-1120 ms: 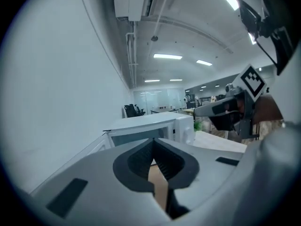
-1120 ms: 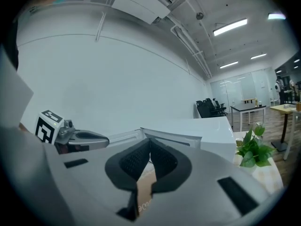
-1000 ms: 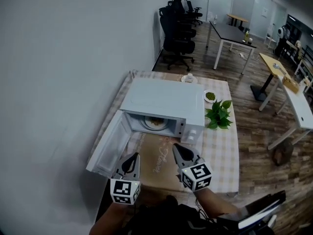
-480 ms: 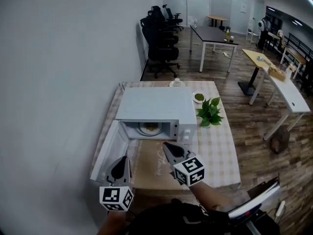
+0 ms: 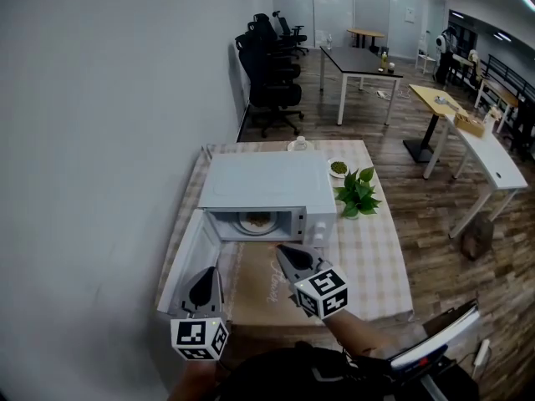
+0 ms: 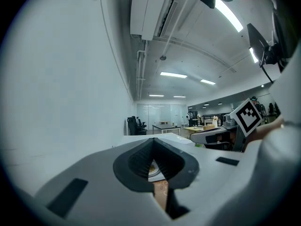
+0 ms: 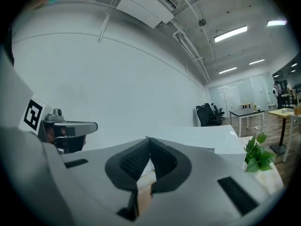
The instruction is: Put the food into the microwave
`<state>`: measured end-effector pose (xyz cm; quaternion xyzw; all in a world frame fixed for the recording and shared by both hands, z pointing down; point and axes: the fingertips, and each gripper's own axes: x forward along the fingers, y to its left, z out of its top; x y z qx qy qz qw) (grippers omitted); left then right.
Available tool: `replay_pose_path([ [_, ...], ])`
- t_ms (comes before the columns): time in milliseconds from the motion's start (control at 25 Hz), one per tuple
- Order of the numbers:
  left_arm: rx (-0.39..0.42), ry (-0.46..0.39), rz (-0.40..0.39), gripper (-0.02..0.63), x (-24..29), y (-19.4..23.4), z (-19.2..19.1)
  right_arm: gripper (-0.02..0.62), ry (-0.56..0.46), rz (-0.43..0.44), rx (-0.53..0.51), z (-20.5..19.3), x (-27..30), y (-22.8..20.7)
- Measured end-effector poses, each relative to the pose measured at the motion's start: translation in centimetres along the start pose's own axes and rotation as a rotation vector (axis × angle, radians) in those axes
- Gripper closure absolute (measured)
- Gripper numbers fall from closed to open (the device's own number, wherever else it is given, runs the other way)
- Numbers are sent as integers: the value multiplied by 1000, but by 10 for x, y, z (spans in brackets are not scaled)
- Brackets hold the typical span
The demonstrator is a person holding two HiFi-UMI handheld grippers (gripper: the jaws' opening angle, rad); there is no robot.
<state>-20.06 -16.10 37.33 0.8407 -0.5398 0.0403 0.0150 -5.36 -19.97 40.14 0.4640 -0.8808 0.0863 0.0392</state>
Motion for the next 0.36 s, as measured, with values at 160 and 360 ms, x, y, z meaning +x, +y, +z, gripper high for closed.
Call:
replay_pose_path([
  [160,6,8,-1,598,4,1,-3,586,-1,-1,-4,0,2,-1],
  [360,10,13,-20,598,8,1,-6,586,0,-6,-8,-1,5,-2],
])
